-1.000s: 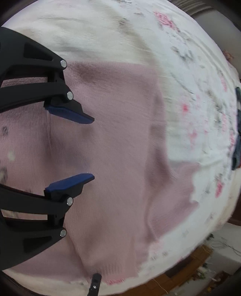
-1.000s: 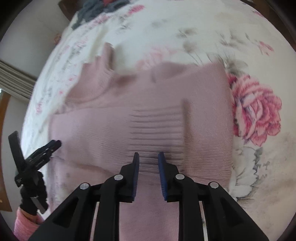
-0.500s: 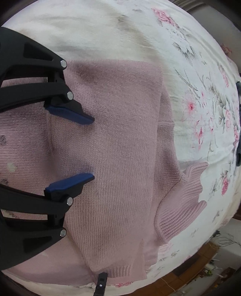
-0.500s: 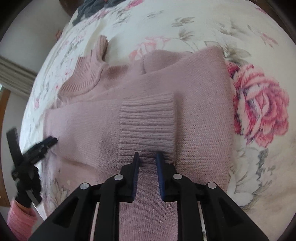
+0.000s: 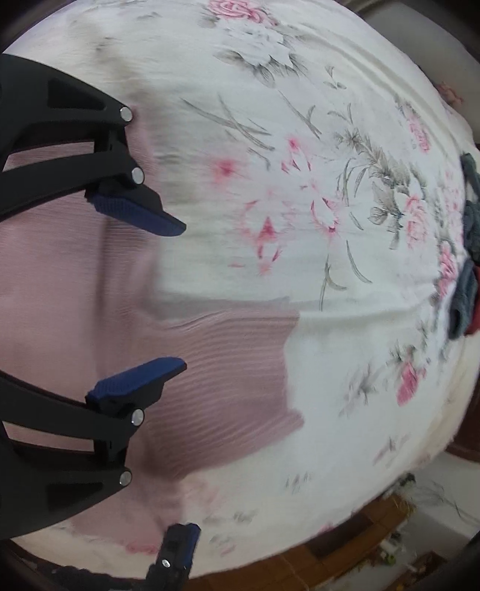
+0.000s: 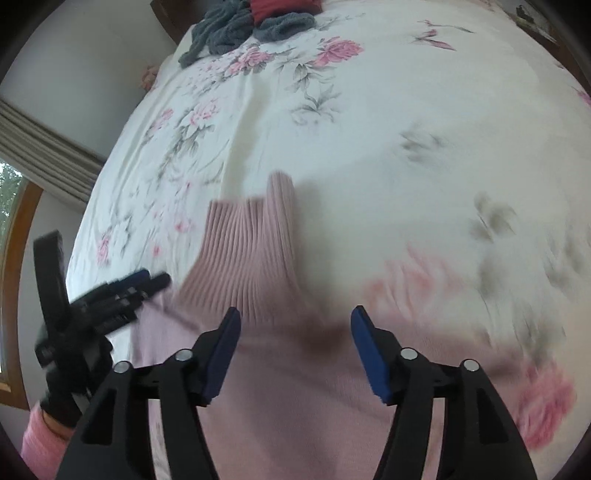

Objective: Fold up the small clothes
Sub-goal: 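Move both tools over the turtleneck collar of the sweater, then grasp the ribbed collar with both tools and lift it toward the hem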

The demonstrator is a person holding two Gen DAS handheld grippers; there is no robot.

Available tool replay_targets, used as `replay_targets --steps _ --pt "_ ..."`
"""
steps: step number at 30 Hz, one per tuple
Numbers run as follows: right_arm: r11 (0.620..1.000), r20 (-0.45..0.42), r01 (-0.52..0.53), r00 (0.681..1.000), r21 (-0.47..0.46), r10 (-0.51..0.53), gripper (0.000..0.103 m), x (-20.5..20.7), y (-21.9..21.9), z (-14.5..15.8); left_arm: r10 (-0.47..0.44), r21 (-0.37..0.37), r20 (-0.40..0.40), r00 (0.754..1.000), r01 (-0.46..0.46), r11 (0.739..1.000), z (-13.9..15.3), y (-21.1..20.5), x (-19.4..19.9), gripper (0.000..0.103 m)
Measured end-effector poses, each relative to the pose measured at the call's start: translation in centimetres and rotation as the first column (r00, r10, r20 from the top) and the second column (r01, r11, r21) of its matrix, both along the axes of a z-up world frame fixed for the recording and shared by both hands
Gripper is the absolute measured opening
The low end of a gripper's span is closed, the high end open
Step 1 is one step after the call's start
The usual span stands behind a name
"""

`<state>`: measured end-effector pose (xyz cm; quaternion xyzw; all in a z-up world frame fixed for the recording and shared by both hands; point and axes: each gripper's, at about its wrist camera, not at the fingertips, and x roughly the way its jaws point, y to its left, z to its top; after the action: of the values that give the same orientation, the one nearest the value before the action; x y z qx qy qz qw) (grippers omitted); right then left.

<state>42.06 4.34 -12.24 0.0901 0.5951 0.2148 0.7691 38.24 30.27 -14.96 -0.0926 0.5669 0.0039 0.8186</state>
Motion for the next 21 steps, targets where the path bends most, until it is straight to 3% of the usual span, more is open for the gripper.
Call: replay_targets --steps 4,6,9,12,13,14,16,21 --pt "0.998 -0.033 0.01 0.999 0.062 -0.008 0.063 3.7 2.0 -1.9 0.031 -0.064 -0.032 0.999 -0.033 0.997 -2.0 -0.1 2.2 0.068" --pt "1.0 -0.052 0.005 0.999 0.03 -0.004 0.063 5.0 3.4 -3.6 0.039 -0.071 -0.046 0.998 -0.042 0.997 -3.1 -0.3 2.9 0.064" --pt "1.0 -0.068 -0.001 0.998 -0.017 0.0 0.063 5.7 4.6 -5.4 0.035 -0.08 -0.074 0.997 -0.041 0.996 -4.6 -0.7 3.6 0.05" --pt "1.0 -0.058 0.002 0.998 -0.027 -0.004 0.063 6.0 5.0 -6.4 0.031 -0.121 -0.061 0.998 -0.038 0.992 -4.9 -1.2 3.8 0.02" --pt "1.0 -0.058 0.001 0.998 -0.031 -0.003 0.055 6.1 5.1 -6.6 0.025 -0.137 -0.058 0.998 -0.033 0.99 -4.8 -1.5 3.7 0.015" --pt "0.999 -0.055 -0.006 0.998 -0.032 0.005 0.034 5.9 5.2 -6.7 0.019 -0.12 -0.044 0.999 -0.024 0.993 -4.5 -2.0 3.7 0.012" --pt "1.0 -0.072 -0.017 0.997 -0.009 0.016 0.012 5.6 5.2 -6.8 -0.006 -0.104 -0.027 1.0 0.003 0.995 -4.1 -2.5 3.6 0.009" --pt "0.997 0.018 -0.047 0.999 0.054 0.046 0.011 3.5 4.5 -3.9 -0.003 -0.149 0.034 0.999 0.008 0.989 -2.3 -2.1 2.5 0.007"
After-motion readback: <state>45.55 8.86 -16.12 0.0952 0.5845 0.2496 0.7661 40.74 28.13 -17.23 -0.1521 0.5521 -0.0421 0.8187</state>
